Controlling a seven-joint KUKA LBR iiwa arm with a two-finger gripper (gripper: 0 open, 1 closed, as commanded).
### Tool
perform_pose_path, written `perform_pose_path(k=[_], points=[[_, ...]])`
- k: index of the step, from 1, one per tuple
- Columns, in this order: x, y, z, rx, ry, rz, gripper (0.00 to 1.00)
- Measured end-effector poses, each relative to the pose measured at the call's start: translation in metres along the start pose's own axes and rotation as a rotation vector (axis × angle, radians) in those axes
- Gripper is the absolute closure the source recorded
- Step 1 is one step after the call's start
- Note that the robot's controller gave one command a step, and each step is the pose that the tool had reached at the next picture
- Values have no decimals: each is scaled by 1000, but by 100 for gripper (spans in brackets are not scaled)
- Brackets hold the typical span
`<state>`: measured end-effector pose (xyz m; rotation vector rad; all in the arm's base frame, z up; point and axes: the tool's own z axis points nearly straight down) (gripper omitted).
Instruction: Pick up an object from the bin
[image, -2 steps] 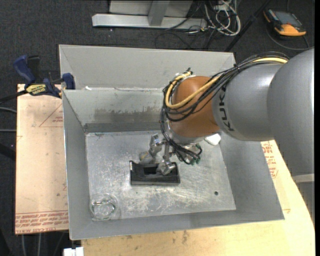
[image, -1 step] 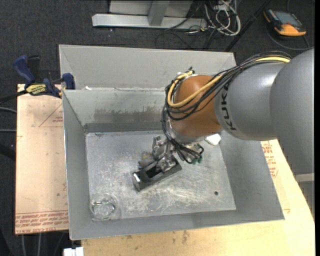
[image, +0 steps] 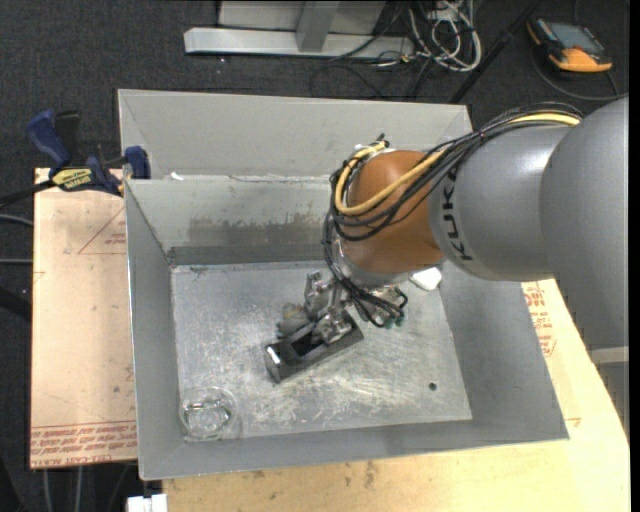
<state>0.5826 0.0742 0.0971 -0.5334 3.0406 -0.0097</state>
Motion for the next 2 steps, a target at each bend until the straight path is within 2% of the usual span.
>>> perform_pose_path(k=[2], points=[[0,0,0,0,0,-1,100]])
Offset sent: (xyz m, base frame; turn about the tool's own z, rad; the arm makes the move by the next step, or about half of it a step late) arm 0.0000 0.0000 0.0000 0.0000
